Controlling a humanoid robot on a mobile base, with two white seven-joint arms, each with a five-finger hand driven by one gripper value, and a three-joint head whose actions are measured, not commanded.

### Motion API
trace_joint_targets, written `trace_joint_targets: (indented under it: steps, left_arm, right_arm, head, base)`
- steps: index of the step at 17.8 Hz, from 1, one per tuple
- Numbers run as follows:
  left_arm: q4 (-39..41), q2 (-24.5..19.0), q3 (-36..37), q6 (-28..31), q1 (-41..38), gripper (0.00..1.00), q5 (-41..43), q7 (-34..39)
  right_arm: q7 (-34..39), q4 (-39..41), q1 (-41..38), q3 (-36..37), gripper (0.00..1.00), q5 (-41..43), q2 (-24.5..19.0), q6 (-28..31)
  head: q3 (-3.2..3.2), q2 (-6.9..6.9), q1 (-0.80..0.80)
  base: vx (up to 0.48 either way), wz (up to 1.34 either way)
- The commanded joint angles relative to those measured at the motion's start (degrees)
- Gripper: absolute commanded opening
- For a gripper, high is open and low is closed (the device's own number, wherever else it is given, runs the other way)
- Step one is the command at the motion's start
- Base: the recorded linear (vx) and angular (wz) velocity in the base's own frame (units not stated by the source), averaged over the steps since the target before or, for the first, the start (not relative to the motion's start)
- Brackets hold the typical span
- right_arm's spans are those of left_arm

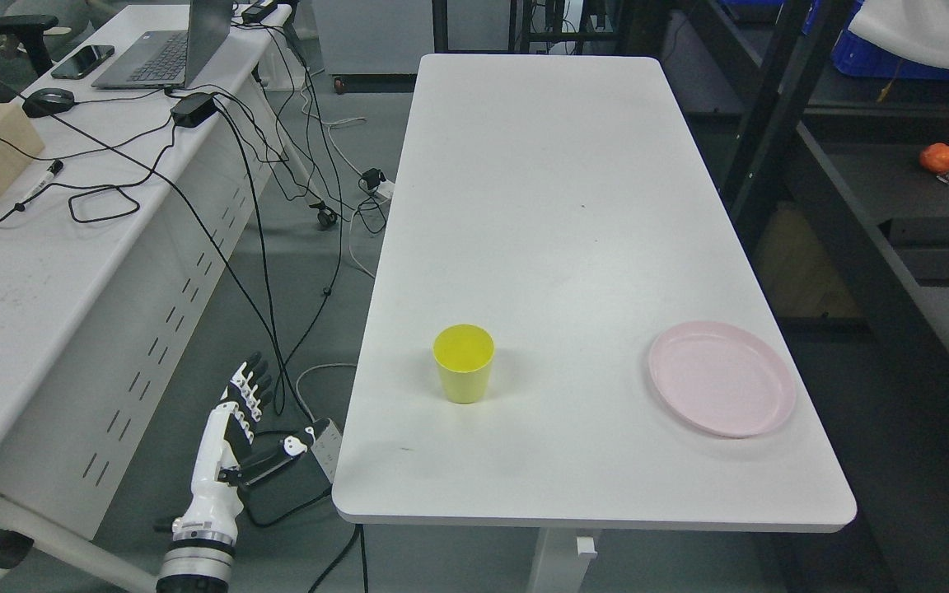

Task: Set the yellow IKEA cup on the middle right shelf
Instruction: 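Raise the left hand from below the table toward the yellow cup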

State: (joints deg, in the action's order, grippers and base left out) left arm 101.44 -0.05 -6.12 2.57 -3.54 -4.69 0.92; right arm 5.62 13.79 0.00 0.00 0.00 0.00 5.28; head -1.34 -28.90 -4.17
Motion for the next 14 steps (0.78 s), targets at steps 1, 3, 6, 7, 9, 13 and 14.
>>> trace_joint_targets:
  steps: [1, 3, 6, 7, 9, 13, 14]
  left_arm:
    - [0.2, -1.0, 1.1, -0.5, -0.1, 0.99, 0.3, 0.0]
    - [0.2, -1.0, 1.1, -0.8, 0.0, 0.99, 0.3, 0.0]
    - [0.2, -1.0, 1.3, -2.4, 0.1, 0.99, 0.3, -1.4]
    - [0.2, -1.0, 2.0, -2.9, 0.1, 0.99, 0.3, -2.1]
    - [0.2, -1.0, 4.2, -3.6, 0.1, 0.99, 0.3, -2.2]
    - [-0.2, -1.0, 5.6, -2.6, 0.9, 0.99, 0.3, -2.2]
    - [-0.4, -1.0, 6.3, -1.8, 1.3, 0.99, 0.4, -2.1]
  right_arm:
    - [-12.3, 0.0, -0.6, -1.0, 0.99, 1.4, 1.0, 0.0]
    - [-12.3, 0.0, -0.6, -1.0, 1.00, 1.4, 1.0, 0.0]
    - [-12.3, 0.0, -0.6, -1.0, 0.99, 1.4, 1.0, 0.0]
    - [-12.3, 0.0, -0.6, -1.0, 0.99, 1.4, 1.0, 0.0]
    - [-12.3, 0.0, -0.6, -1.0, 0.99, 1.4, 1.0, 0.0]
    - [-12.3, -0.1, -0.6, -1.0, 0.99, 1.4, 1.0, 0.0]
    - [-12.3, 0.0, -0.6, -1.0, 0.99, 1.4, 1.0, 0.0]
  head:
    - [0.00, 0.00, 0.00]
    - [0.00, 0.00, 0.00]
    - [0.00, 0.00, 0.00]
    - [0.00, 0.00, 0.00]
    - [0.00, 0.00, 0.00]
    - [0.00, 0.00, 0.00]
    - [0.00, 0.00, 0.00]
  base:
    - [0.000, 0.00]
    - [0.000, 0.00]
    - [0.000, 0.00]
    - [0.000, 0.00]
    - [0.000, 0.00]
    - [0.000, 0.00]
    - [0.000, 0.00]
